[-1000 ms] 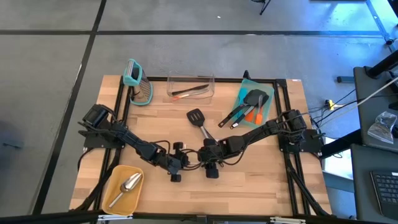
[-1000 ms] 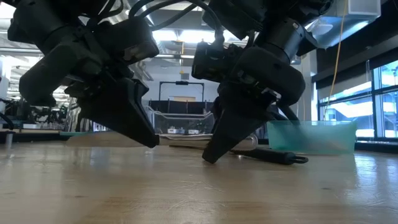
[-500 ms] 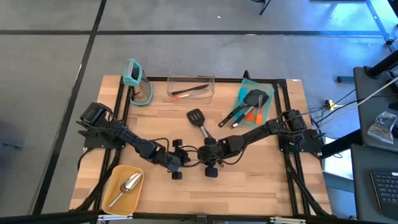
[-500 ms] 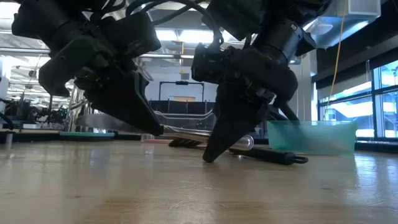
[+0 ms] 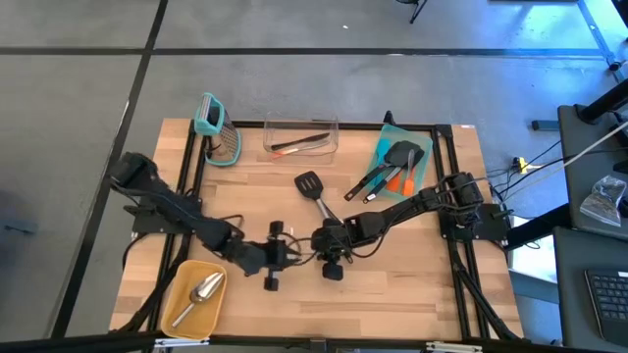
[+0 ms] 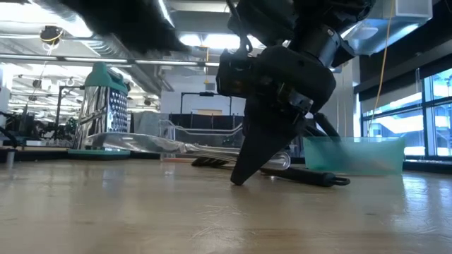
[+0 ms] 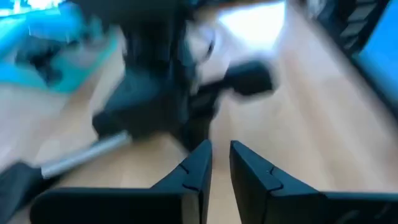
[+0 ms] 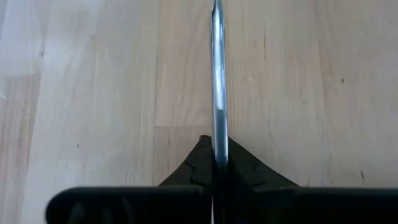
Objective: Pick & Place Kitchen Items
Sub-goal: Put the silver table knife into the transparent bin
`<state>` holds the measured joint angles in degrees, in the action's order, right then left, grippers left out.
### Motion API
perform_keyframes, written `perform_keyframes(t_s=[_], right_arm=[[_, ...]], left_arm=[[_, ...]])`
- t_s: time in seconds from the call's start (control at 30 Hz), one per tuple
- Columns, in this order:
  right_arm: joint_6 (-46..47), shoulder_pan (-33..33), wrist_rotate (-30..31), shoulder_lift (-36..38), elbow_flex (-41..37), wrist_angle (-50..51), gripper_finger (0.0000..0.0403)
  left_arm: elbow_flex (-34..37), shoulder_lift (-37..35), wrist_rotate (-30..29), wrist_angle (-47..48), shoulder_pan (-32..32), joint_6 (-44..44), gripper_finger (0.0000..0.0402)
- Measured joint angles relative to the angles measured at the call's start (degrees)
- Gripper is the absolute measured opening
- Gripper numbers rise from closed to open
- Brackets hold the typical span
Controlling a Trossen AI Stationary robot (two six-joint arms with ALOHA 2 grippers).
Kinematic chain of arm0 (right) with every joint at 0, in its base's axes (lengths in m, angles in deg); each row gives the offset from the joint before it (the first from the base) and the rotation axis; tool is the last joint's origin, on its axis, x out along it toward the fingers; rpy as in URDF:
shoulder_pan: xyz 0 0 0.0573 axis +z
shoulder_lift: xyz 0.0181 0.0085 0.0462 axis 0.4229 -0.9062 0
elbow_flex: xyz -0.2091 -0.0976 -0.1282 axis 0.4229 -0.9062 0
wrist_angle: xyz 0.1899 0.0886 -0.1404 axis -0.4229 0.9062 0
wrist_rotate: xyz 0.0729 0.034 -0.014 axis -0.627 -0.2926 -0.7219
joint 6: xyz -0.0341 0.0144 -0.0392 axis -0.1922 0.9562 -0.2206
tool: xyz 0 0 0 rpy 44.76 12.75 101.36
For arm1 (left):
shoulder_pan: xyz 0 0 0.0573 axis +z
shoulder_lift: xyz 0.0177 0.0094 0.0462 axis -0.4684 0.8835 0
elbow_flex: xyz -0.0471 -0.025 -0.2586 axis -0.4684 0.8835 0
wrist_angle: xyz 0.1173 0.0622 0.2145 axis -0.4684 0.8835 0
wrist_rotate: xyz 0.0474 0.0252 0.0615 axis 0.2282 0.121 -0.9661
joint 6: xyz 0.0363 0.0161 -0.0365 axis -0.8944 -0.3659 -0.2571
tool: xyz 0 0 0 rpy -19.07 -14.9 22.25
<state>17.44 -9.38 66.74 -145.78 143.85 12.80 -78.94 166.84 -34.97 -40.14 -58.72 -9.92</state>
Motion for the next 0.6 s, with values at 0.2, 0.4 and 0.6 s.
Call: perform_keyframes(t_s=[0.2, 0.4, 0.6], right_arm=[[-0.9, 0.1, 2.8, 3.4, -0.5, 0.4, 0.0015], [-4.8, -0.6, 8.5, 10.8, -0.2, -1.8, 0.0015], [-8.9, -1.7, 10.9, 18.8, -0.1, -5.0, 0.0015]], left_arm=[[-0.1, -11.9, -0.9, 0.3, -4.5, -1.5, 0.0066], [2.4, -17.6, 3.2, -16.0, -10.9, -13.7, 0.0064], [2.5, -17.9, 1.4, -16.7, -14.1, -16.5, 0.0059]])
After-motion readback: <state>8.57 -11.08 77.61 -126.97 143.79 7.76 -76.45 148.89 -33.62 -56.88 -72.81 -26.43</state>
